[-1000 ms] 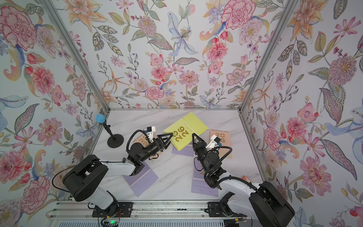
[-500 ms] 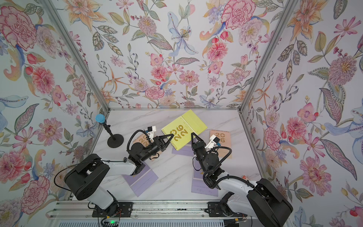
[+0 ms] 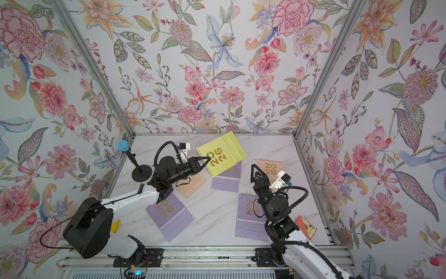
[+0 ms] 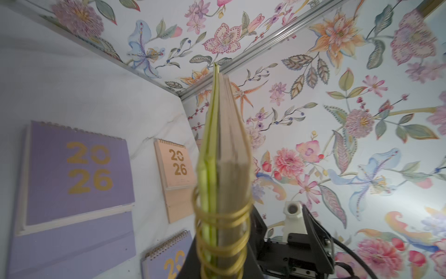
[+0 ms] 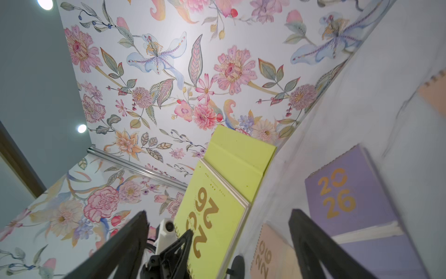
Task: Stack the calendars
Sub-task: Place the calendar at the center of the board.
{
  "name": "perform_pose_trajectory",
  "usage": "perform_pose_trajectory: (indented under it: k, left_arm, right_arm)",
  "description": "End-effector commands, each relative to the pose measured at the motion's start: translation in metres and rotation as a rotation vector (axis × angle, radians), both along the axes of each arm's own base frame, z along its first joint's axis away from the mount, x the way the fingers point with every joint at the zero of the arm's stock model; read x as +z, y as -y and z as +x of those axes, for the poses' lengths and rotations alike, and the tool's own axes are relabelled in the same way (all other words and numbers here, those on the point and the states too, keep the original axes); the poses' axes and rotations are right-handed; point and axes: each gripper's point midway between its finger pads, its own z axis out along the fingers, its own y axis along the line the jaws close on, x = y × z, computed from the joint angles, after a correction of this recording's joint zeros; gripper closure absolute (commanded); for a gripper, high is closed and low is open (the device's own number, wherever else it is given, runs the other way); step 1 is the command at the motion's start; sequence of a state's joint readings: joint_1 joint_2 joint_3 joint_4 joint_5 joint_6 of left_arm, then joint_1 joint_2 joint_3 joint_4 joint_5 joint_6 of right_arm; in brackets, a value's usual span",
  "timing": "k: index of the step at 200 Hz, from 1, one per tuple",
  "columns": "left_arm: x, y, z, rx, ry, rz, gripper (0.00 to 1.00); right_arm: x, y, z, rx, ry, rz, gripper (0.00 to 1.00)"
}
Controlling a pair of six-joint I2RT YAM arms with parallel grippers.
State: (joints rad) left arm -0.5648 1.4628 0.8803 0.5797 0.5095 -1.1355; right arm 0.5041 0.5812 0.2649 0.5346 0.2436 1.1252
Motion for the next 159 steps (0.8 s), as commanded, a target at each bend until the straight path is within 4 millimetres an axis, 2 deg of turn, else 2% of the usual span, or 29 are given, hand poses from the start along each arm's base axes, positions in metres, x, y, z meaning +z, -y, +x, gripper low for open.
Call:
perform_pose_trajectory:
  k: [1, 27, 47, 61, 65, 96, 128, 159]
  left_arm:
    - [-0.014, -0.014, 0.0, -0.051, 0.084, 0.389, 1.0]
    - [-0.022, -0.023, 0.009, -0.103, 0.117, 0.647, 1.0]
    - [-0.024, -0.03, 0.011, -0.149, 0.14, 0.794, 1.0]
    - [-0.016, -0.035, 0.009, -0.175, 0.18, 0.857, 1.0]
    - [-0.028, -0.034, 0.012, -0.195, 0.163, 0.886, 1.0]
    - [-0.031, -0.039, 0.004, -0.277, 0.201, 0.969, 1.0]
    - [-0.031, -0.041, -0.006, -0.342, 0.237, 1.006, 0.99]
    - [-0.029, -0.045, -0.012, -0.367, 0.281, 1.041, 0.98]
  right_arm:
    - [-0.019, 0.01, -0.009, 0.027, -0.083, -0.34, 0.06]
    - [0.006, 0.003, -0.013, 0.156, -0.002, -0.527, 0.06]
    - [0.022, -0.019, -0.01, 0.342, 0.028, -0.657, 0.06]
    - [0.031, -0.035, -0.007, 0.452, 0.057, -0.742, 0.06]
    - [0.036, -0.039, -0.007, 0.479, 0.072, -0.758, 0.06]
    - [0.06, -0.069, -0.007, 0.611, 0.25, -0.964, 0.06]
    - [0.06, -0.109, -0.015, 0.718, 0.451, -1.252, 0.05]
    - [0.057, -0.143, -0.016, 0.835, 0.574, -1.32, 0.05]
